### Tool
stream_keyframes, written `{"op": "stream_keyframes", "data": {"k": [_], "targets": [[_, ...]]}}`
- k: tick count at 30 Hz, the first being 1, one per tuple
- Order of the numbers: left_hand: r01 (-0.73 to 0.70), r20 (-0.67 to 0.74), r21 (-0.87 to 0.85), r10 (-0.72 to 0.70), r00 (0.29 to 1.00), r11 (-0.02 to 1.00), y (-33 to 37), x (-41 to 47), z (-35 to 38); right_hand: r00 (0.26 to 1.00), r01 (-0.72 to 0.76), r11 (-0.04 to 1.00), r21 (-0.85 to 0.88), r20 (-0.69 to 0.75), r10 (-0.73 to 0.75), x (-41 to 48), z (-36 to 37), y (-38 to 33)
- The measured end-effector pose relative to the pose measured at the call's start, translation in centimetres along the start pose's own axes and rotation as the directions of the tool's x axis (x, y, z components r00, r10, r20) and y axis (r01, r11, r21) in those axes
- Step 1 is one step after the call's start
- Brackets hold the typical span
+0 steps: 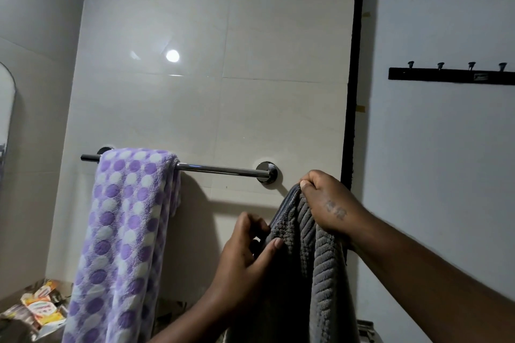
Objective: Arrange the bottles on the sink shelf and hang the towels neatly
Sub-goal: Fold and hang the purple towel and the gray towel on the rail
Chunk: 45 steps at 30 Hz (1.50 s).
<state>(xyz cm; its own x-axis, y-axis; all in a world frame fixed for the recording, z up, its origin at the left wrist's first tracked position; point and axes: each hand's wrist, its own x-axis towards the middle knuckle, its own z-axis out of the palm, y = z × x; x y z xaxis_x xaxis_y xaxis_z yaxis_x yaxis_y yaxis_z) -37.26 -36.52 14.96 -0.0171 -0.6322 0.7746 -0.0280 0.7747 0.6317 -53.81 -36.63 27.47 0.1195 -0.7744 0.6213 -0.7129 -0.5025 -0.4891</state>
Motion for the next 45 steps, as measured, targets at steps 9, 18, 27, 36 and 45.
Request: {"op": "stream_keyframes", "data": {"k": [9,18,27,36,45], "targets": [[0.328,0.255,-0.268,-0.262,0.931,0.906,-1.5,-1.2,-4.4,0.938,-0.306,0.737,0.603,0.055,0.343,0.8,-1.4,1.6],[0.135,0.037,0.244,-0.148,0.988,0.96,-0.8,1.0,-4.8,0.967,-0.131,0.909,0.396,-0.153,0.205,0.5,-0.4,2.5],[0.119,0.005,0.048,-0.12,0.993,0.992,1.3,2.7,-2.6,0.932,0.207,0.977,-0.05,0.315,-0.181,-2.1,2.3,1.0],[0.1,0.06,0.365,-0.13,0.99,0.926,-1.0,1.4,-5.7,0.996,0.083,0.996,0.012,0.011,-0.083,-1.4,0.6,3.7],[0.001,0.087,0.546,-0.058,0.995,0.838,0.7,1.9,-3.5,0.963,0.164,0.982,0.088,0.201,-0.179,-1.9,3.9,2.9]]}}
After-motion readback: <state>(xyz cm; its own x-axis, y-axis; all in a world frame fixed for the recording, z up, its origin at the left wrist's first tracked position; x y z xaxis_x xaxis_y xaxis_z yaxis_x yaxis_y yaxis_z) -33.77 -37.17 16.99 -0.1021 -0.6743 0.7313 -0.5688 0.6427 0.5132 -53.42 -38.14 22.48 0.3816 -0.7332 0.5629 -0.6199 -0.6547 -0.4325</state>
